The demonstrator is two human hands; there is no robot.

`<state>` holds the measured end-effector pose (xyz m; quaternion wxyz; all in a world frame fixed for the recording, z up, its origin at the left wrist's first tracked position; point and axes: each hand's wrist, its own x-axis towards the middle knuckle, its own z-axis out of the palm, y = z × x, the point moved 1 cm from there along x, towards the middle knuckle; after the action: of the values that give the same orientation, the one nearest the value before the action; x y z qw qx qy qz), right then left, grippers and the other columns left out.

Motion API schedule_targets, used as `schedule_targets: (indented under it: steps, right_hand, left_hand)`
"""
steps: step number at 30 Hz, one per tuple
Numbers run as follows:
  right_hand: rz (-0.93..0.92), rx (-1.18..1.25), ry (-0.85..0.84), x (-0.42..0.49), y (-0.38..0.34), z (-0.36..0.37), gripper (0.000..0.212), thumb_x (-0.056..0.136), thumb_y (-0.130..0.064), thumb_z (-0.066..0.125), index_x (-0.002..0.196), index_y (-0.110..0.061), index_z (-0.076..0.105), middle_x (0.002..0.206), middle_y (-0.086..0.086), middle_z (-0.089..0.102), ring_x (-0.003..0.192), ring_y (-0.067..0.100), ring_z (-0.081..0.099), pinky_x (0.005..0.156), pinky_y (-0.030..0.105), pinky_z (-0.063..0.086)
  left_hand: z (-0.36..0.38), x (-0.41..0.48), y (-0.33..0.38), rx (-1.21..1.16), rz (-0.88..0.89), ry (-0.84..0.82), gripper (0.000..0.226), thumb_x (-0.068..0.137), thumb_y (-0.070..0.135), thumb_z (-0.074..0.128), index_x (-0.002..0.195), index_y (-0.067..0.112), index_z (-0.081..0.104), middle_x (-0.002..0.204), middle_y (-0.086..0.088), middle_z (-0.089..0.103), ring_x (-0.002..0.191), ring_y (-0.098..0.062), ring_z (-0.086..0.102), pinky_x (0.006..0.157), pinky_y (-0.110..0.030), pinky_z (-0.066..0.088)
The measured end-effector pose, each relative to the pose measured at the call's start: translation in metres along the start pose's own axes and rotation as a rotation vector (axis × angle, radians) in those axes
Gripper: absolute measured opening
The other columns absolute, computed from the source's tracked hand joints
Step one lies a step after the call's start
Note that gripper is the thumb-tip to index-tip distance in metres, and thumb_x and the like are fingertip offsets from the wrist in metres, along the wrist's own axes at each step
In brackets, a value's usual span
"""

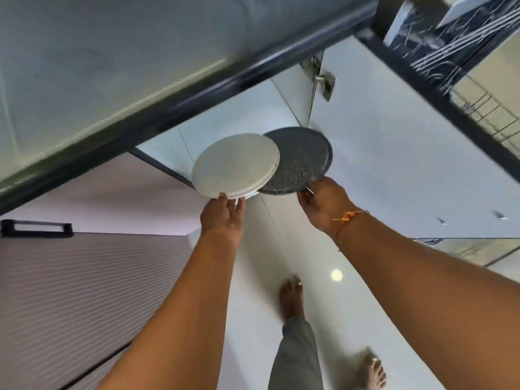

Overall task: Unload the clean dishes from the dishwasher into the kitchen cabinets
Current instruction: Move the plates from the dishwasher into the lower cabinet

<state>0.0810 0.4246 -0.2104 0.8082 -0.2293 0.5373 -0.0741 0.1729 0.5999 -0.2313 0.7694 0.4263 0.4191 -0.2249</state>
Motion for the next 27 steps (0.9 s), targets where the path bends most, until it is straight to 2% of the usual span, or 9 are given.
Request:
schedule_targets:
  steps: [4, 6, 10, 14, 16, 18, 21, 24, 27]
  right_hand:
    - [-0.023, 0.026, -0.033, 0.057, 0.015, 0.017, 0.025, 0.102, -0.001, 0.045, 0.12, -0.01, 0.061, 0.116, 0.007, 0.067, 0.103, 0.018, 0.064, 0.075, 0.026, 0.056]
    - [-0.046, 0.041, -0.057, 0.081, 0.023, 0.023, 0.027, 0.102, 0.0, 0.043, 0.122, -0.009, 0.06, 0.117, 0.007, 0.066, 0.105, 0.019, 0.063, 0.077, 0.026, 0.056]
    - [-0.104, 0.016, -0.057, 0.12, 0.034, 0.034, 0.033, 0.101, 0.002, 0.041, 0.128, -0.007, 0.059, 0.125, 0.01, 0.065, 0.108, 0.021, 0.064, 0.072, 0.025, 0.057]
    - [-0.204, -0.059, -0.036, 0.157, 0.034, 0.044, 0.034, 0.096, 0.004, 0.053, 0.129, -0.002, 0.058, 0.121, 0.02, 0.066, 0.091, 0.022, 0.069, 0.081, 0.031, 0.06]
    - [-0.254, -0.14, -0.028, 0.171, 0.03, 0.052, 0.043, 0.09, -0.002, 0.062, 0.132, -0.006, 0.054, 0.118, 0.02, 0.065, 0.092, 0.025, 0.07, 0.085, 0.037, 0.06]
    - [-0.31, -0.275, -0.009, 0.179, 0.024, 0.059, 0.055, 0.08, -0.01, 0.066, 0.133, -0.013, 0.051, 0.112, 0.016, 0.065, 0.094, 0.027, 0.068, 0.092, 0.048, 0.056]
    - [-0.375, -0.399, -0.03, 0.188, 0.014, 0.069, 0.043, 0.084, -0.004, 0.065, 0.125, -0.014, 0.058, 0.09, 0.009, 0.063, 0.082, 0.022, 0.061, 0.093, 0.05, 0.053]
    - [-0.446, -0.5, -0.006, 0.194, 0.009, 0.069, 0.029, 0.082, 0.0, 0.061, 0.103, -0.019, 0.065, 0.077, 0.004, 0.062, 0.075, 0.024, 0.06, 0.076, 0.04, 0.056]
    - [-0.636, -0.864, 0.078, 0.19, 0.004, 0.065, 0.015, 0.081, -0.002, 0.052, 0.081, -0.016, 0.059, 0.069, 0.001, 0.057, 0.068, 0.025, 0.054, 0.062, 0.029, 0.045]
  left_hand:
    - [0.001, 0.044, -0.005, -0.078, 0.016, -0.082, 0.02, 0.099, -0.004, 0.045, 0.106, 0.006, 0.061, 0.098, -0.009, 0.068, 0.094, -0.02, 0.065, 0.08, -0.042, 0.055]
    - [0.005, 0.063, -0.008, -0.093, 0.018, -0.078, 0.02, 0.099, -0.006, 0.044, 0.101, 0.006, 0.06, 0.09, -0.008, 0.067, 0.085, -0.017, 0.065, 0.071, -0.039, 0.055]
    - [0.012, 0.098, -0.009, -0.083, 0.041, -0.094, 0.022, 0.1, -0.006, 0.042, 0.099, 0.006, 0.06, 0.091, -0.01, 0.066, 0.085, -0.02, 0.065, 0.06, -0.035, 0.056]
    - [0.028, 0.12, -0.005, 0.015, 0.073, -0.056, 0.017, 0.099, -0.003, 0.046, 0.107, 0.007, 0.059, 0.099, -0.007, 0.061, 0.101, -0.021, 0.06, 0.079, -0.04, 0.056]
    - [0.039, 0.125, -0.003, 0.072, 0.095, -0.032, 0.023, 0.098, -0.002, 0.049, 0.119, 0.005, 0.056, 0.107, -0.007, 0.056, 0.112, -0.022, 0.055, 0.094, -0.047, 0.052]
    - [0.048, 0.126, -0.001, 0.119, 0.126, -0.019, 0.031, 0.097, -0.002, 0.053, 0.127, 0.001, 0.054, 0.112, -0.009, 0.052, 0.11, -0.021, 0.053, 0.097, -0.048, 0.051]
    - [0.059, 0.131, 0.005, 0.159, 0.179, -0.017, 0.032, 0.094, 0.0, 0.059, 0.125, -0.001, 0.055, 0.105, -0.011, 0.056, 0.097, -0.017, 0.057, 0.089, -0.039, 0.056]
    - [0.067, 0.131, 0.011, 0.159, 0.209, -0.018, 0.028, 0.094, 0.0, 0.059, 0.122, -0.004, 0.057, 0.099, -0.011, 0.059, 0.098, -0.017, 0.06, 0.09, -0.033, 0.055]
    - [0.073, 0.131, 0.015, 0.168, 0.222, -0.015, 0.01, 0.093, -0.001, 0.059, 0.104, 0.0, 0.06, 0.099, -0.01, 0.06, 0.1, -0.017, 0.061, 0.093, -0.033, 0.054]
